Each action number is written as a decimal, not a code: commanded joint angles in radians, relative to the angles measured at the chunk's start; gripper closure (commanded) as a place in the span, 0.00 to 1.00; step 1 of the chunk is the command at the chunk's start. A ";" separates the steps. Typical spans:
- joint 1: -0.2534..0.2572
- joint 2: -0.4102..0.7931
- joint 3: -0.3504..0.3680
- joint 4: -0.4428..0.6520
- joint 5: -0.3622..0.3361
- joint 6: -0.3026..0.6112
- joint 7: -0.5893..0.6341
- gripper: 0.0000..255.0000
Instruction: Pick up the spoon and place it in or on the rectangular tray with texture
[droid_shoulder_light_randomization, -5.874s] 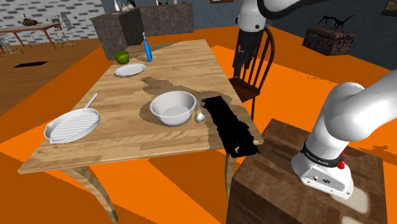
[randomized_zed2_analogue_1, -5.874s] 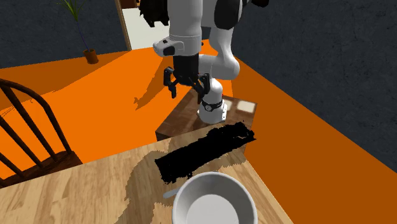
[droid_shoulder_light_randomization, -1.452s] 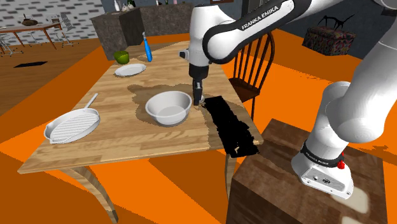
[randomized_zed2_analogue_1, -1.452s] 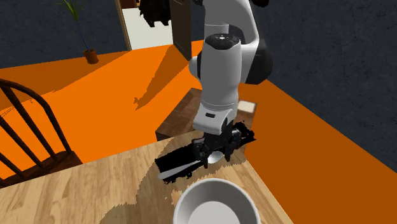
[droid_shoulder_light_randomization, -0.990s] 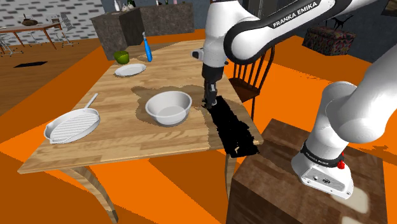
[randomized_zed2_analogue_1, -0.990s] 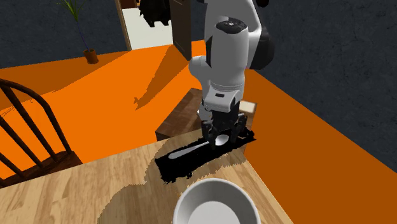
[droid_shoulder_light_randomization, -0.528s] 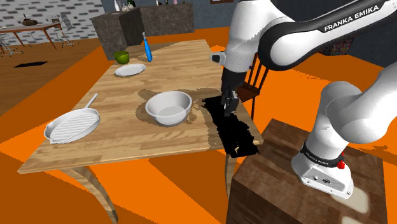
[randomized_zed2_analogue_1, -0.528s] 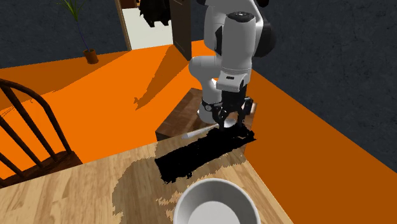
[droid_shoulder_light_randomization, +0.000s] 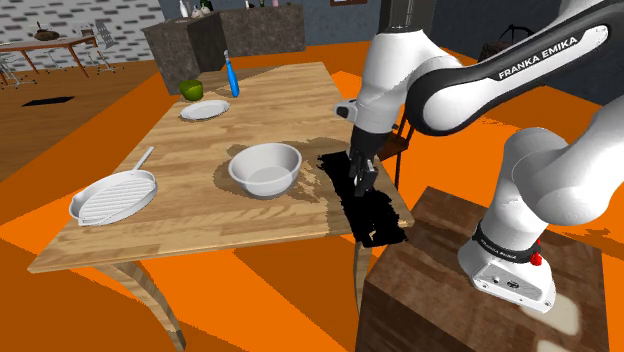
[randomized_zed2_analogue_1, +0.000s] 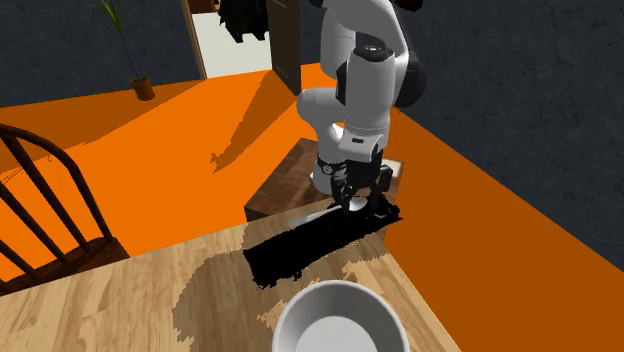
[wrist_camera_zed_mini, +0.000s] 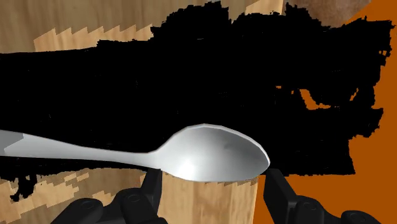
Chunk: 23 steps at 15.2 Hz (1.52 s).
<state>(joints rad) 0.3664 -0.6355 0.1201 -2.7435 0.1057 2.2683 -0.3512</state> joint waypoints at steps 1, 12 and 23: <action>0.002 0.023 0.005 -0.017 0.003 0.041 0.002 1.00; 0.003 0.058 0.009 -0.051 0.007 0.110 0.000 1.00; 0.001 -0.043 -0.003 0.014 -0.001 -0.057 0.001 0.00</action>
<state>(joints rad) 0.3670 -0.6495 0.1193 -2.7411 0.1056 2.2544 -0.3508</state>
